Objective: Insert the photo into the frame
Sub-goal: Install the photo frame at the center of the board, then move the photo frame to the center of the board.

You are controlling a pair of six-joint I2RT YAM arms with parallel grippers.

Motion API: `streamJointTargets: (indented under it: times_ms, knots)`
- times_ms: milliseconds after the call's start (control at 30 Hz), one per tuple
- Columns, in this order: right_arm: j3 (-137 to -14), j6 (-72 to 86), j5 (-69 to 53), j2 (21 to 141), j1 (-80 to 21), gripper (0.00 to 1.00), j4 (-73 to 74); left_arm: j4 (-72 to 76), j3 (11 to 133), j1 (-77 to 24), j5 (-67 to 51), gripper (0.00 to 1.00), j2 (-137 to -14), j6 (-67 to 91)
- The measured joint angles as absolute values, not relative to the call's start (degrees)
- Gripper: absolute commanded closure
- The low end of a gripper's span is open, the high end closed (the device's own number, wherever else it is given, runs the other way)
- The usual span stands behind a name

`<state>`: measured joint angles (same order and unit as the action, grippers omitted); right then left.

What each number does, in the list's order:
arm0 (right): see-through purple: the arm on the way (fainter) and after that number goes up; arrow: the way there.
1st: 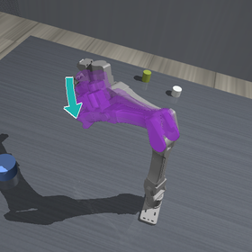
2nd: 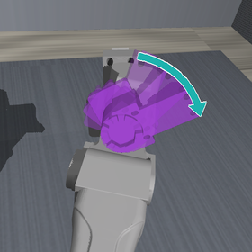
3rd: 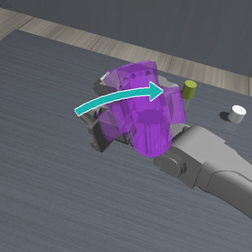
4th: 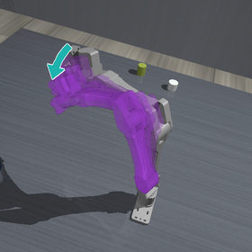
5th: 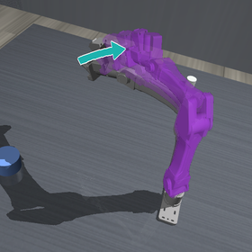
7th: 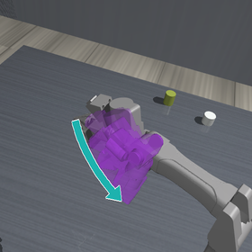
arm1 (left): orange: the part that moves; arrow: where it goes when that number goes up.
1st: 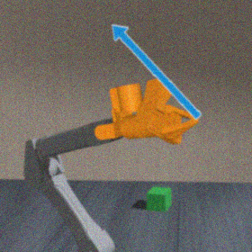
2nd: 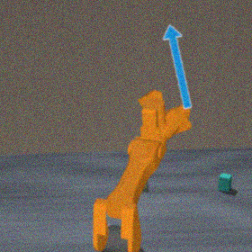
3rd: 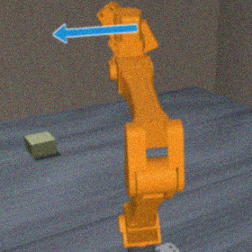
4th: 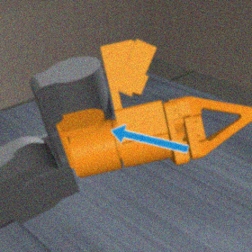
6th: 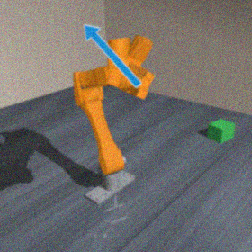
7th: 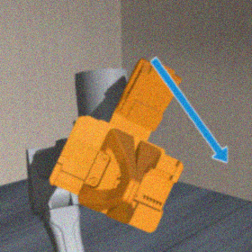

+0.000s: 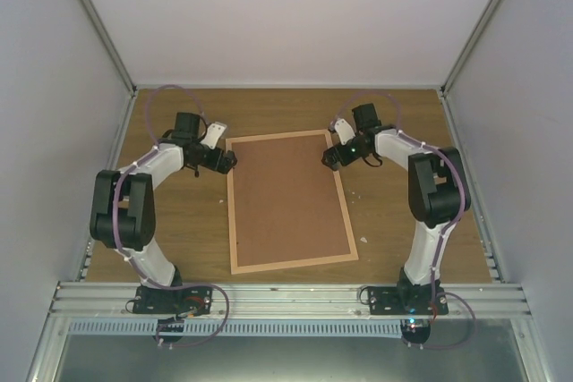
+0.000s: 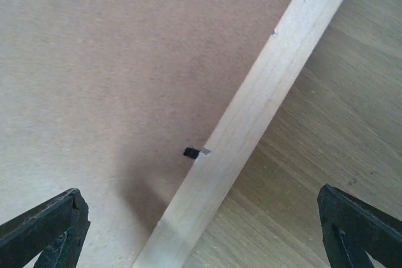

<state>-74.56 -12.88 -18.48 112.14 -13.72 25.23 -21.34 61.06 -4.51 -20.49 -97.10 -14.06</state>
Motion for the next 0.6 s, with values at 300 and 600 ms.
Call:
streamJointTargets:
  times_ms: [300, 600]
  knots:
    - [-74.1, -13.1, -26.7, 110.2, -10.9, 0.07, 27.1, -21.5, 62.7, -7.7, -15.9, 0.01, -100.3, -13.0]
    - [-67.4, -11.4, -38.8, 105.8, -6.4, 0.11, 28.8, -22.3, 61.6, -7.1, -21.8, 0.01, -97.3, -9.6]
